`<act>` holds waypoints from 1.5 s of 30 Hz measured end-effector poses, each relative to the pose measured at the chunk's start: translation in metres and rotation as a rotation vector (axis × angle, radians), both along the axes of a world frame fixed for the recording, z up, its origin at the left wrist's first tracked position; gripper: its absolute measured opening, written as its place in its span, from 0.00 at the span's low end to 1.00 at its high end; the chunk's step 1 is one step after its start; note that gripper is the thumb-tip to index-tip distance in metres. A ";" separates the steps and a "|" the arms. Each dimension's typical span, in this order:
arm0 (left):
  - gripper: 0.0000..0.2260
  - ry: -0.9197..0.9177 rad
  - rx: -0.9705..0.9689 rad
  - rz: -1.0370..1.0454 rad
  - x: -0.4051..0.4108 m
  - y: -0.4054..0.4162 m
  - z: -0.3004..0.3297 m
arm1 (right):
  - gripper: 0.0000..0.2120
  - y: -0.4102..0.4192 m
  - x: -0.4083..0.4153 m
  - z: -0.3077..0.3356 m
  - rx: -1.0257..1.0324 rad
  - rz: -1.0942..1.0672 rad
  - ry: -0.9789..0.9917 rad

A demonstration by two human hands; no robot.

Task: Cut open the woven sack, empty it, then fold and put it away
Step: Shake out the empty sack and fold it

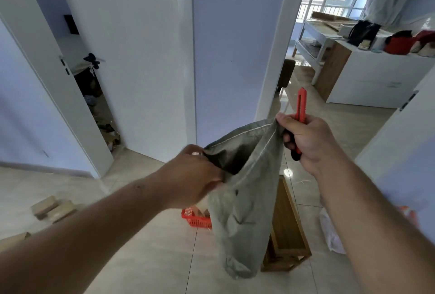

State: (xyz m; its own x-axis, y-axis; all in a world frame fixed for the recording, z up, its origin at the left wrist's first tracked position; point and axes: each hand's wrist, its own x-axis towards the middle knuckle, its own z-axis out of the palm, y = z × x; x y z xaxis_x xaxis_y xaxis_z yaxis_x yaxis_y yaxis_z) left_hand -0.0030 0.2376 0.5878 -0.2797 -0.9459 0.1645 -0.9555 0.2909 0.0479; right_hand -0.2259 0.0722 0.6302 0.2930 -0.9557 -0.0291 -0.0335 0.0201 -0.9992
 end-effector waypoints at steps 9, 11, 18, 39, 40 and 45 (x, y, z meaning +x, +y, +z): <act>0.25 0.497 -0.433 0.332 0.061 -0.024 0.066 | 0.12 -0.024 -0.024 0.009 -0.298 -0.210 0.153; 0.25 0.718 -0.444 0.528 0.051 -0.032 0.071 | 0.12 -0.021 -0.026 0.016 -0.398 -0.231 0.224; 0.23 1.965 -0.312 0.108 0.082 -0.034 0.087 | 0.11 -0.010 -0.018 0.033 -0.448 -0.347 0.090; 0.22 1.351 0.565 0.288 0.010 -0.012 -0.077 | 0.17 -0.081 -0.007 0.046 0.211 -0.207 -0.312; 0.25 1.381 0.473 0.330 0.010 -0.015 -0.076 | 0.18 -0.086 -0.015 0.046 0.186 -0.262 -0.322; 0.23 1.365 0.198 0.437 0.026 -0.015 -0.056 | 0.09 -0.109 -0.054 0.055 0.098 -0.539 -0.136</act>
